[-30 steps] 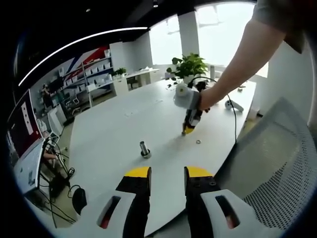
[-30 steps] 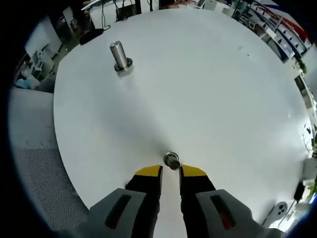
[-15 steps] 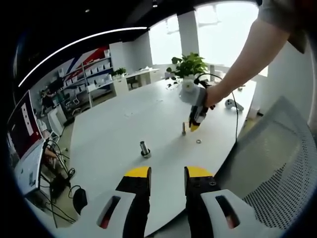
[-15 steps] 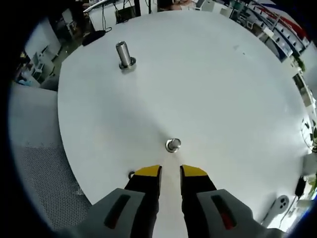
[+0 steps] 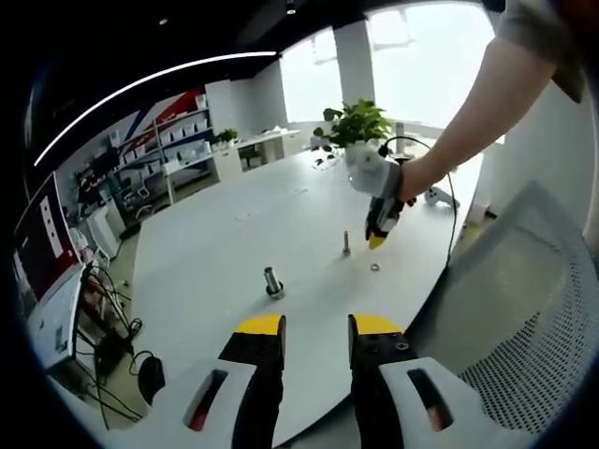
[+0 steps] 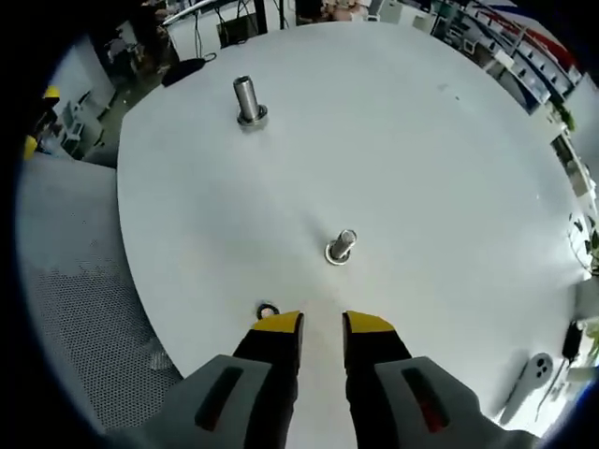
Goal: Place the washer onto the threaded stud by aligning its center hole with the stud, sliding it down to the base, and recovering from edge contact or off-axis alignment until the washer reaches the visible bottom stop.
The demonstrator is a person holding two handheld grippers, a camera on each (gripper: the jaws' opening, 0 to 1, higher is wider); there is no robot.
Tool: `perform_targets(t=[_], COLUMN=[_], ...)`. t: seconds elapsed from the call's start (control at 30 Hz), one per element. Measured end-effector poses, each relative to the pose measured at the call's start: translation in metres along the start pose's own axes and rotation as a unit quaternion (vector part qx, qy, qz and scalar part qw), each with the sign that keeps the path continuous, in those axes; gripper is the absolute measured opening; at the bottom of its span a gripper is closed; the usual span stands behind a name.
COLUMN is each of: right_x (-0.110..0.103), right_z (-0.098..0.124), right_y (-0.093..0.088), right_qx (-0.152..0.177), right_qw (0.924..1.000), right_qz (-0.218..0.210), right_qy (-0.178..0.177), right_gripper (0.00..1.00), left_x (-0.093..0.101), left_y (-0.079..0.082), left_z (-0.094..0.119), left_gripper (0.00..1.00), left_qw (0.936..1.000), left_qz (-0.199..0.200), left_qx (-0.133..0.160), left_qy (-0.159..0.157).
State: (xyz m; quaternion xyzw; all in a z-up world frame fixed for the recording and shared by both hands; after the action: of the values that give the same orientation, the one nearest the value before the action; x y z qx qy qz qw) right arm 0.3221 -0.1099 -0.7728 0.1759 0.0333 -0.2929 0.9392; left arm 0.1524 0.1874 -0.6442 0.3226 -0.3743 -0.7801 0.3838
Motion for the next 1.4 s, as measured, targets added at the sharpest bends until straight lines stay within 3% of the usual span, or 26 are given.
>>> perform_targets(t=[0.73, 1.03, 1.4], right_x=[-0.022, -0.032, -0.033], right_z=[-0.012, -0.025, -0.031], right_y=[-0.002, -0.007, -0.003], right_qx=[-0.003, -0.022, -0.032], right_qw=[0.9989, 0.9973, 0.9964], right_qz=[0.042, 0.056, 0.066], right_qy=[0.021, 0.042, 0.041], right_gripper=[0.23, 0.23, 0.23], left_x=[-0.001, -0.001, -0.001], left_y=[0.001, 0.001, 0.0], left_z=[0.0, 0.0, 0.0], left_gripper=[0.25, 0.25, 0.25], left_qw=[1.0, 1.0, 1.0], left_qz=[-0.001, -0.001, 0.0], left_qx=[0.002, 0.002, 0.002], left_qy=[0.003, 0.0, 0.001])
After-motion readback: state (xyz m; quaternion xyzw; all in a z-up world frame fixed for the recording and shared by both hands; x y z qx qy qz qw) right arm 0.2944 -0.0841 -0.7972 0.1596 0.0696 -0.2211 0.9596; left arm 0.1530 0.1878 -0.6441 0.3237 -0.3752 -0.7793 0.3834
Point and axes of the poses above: the point that each gripper's makers call its tool centre point, and the gripper's own axes: z roughly backward along the fingers, x roughly to its right, y roughly out of its top, the point moved 8 cm from there along z, roughly backward along the fingers, and after that the axes turned 12 degrees about y, right-handed, at the moved point
